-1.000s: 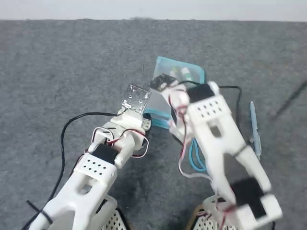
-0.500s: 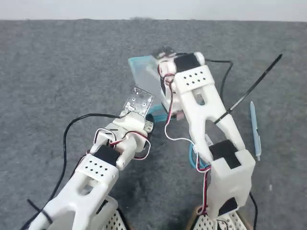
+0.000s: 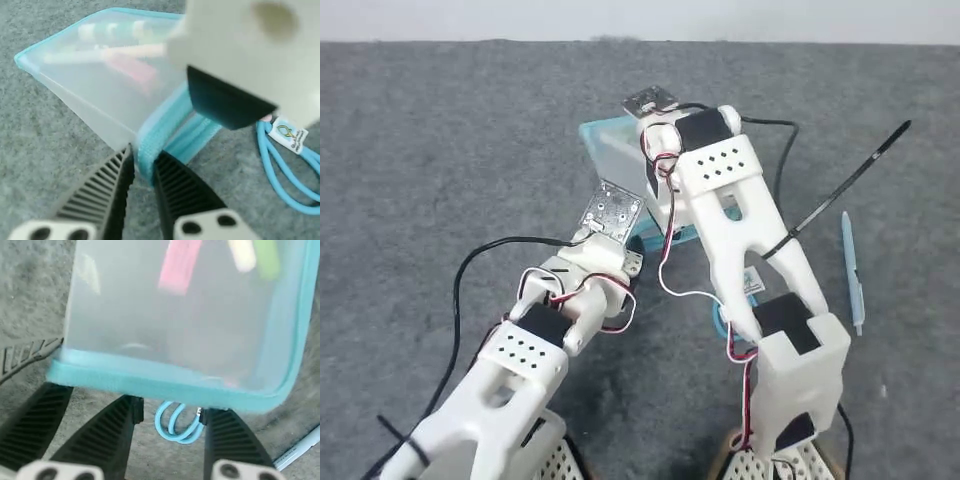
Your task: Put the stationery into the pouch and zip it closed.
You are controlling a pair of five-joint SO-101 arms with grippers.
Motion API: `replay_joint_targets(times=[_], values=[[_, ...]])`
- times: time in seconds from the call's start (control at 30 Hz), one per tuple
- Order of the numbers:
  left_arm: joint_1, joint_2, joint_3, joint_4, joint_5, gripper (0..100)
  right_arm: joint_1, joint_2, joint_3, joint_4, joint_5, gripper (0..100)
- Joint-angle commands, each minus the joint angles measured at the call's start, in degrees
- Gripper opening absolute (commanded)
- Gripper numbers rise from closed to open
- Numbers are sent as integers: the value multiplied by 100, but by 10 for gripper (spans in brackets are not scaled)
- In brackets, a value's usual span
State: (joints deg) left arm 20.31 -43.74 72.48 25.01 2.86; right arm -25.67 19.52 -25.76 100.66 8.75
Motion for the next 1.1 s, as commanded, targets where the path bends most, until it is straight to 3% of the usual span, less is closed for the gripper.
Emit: replay_joint_targets(times=[0.0, 0.17, 0.37, 0.67, 0.8, 1.07], values=[[-176, -79, -84, -97, -114, 12, 497, -629, 70, 233, 360, 191], [-273, -35, -84, -211, -105, 12, 1191, -1965, 1081, 224, 818, 191], [-281, -35, -84, -211, -105, 12, 2765, -3319, 2813, -13, 1837, 191], [-273, -35, -57, -193, -105, 12, 5130, -3556, 4642, -1358, 3525, 191], [-273, -35, -48, -193, -105, 12, 5473, -3284, 5160, -1921, 3851, 191], [-308, -35, -48, -193, -105, 12, 5473, -2519, 5565, -2835, 3886, 191]])
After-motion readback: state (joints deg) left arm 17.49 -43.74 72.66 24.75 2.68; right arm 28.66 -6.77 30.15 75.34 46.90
